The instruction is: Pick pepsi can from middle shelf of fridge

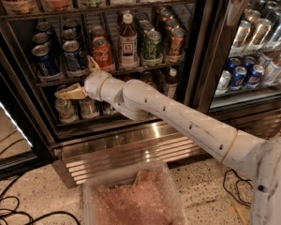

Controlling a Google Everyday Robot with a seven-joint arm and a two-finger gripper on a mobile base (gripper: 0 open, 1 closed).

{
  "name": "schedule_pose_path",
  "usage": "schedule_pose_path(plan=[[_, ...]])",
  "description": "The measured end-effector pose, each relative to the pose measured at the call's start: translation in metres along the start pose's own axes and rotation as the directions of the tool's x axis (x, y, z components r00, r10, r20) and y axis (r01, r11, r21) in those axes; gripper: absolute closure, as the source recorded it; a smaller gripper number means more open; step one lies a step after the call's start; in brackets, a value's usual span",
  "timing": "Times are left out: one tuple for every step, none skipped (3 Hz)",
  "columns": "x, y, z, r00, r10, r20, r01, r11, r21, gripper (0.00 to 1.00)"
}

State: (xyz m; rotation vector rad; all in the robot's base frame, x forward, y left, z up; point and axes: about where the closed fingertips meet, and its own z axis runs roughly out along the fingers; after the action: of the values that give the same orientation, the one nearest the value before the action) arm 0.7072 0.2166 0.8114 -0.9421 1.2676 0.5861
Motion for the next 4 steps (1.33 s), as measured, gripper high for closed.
schedule_pose_path(plan=[[0.002, -0.007, 0.008, 1.0, -0.004, 0.007, 0.004, 0.9999, 0.012, 0.0], [-0.01, -0.016, 0.019, 0.999, -0.017, 0.052, 0.016, 0.9997, 0.017, 0.0], [-0.009, -0.015, 0.024, 0.998, -0.009, 0.058, 0.009, 0.9999, 0.009, 0.0], [-0.003, -0.016, 0.029, 0.999, 0.005, 0.054, -0.006, 1.0, 0.001, 0.0]])
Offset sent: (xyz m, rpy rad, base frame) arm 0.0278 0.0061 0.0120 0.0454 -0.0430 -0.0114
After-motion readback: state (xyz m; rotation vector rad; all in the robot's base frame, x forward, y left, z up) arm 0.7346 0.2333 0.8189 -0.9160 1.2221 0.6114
